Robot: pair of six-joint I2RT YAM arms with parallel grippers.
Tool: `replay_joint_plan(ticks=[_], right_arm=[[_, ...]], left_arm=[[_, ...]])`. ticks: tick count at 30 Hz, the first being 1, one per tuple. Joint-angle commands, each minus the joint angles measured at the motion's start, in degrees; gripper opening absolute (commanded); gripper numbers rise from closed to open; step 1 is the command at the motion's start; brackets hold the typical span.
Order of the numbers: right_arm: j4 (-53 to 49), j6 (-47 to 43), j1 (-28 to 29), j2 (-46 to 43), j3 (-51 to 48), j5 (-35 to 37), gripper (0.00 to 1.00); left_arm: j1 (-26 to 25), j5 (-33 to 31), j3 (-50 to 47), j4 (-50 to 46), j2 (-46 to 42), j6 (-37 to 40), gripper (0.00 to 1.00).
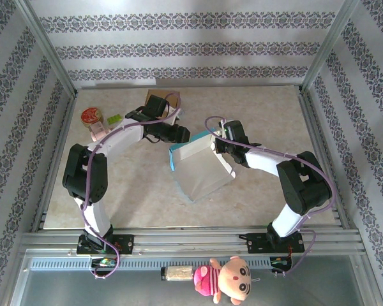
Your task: Fold the paper box
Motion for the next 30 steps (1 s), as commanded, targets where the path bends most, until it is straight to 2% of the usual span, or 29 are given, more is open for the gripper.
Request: replay_joint_plan(ticks=[1,7,12,15,19,23,26,30], right_arm=[[-1.1,2.1,1.1,1.2,1.5,-1.5,0.14],[-1.2,7.9,2.0,0.3,2.2,-4.1,0.16],[-0.9,12.2,3.0,-0.8,1.9,-3.1,0.15],[-1.0,15.6,3.6,-0.1,1.1,0.5,0.11],[-2.8,19.4,4.4,-0.4,0.5,7.6,0.06],[-5.0,22.0,5.1,-1.8,0.2,14.3,0.01],[-7.1,24.4,5.2,-2.7,0.6,18.1,0.01],[-10.8,27.3,5.7,-3.6,1.6,23.6,0.00]], left_arm=[[1.1,1.6,-1.6,0.0,0.7,-0.2,0.44],[1.3,1.4,-2.3,0.9,1.8,1.5,0.41],[1.5,0.2,-2.4,2.3,1.7,2.1,0.41],[1.5,-2.6,-2.4,3.6,0.3,2.6,0.50],[1.6,-9.7,-3.4,5.7,-5.5,2.1,0.64],[1.5,-18.2,-7.0,8.5,-15.1,0.0,0.68],[-0.2,-24.5,-13.2,13.2,-23.8,-4.1,0.63],[-7.7,-33.7,-21.3,17.7,-32.7,-8.5,0.43]])
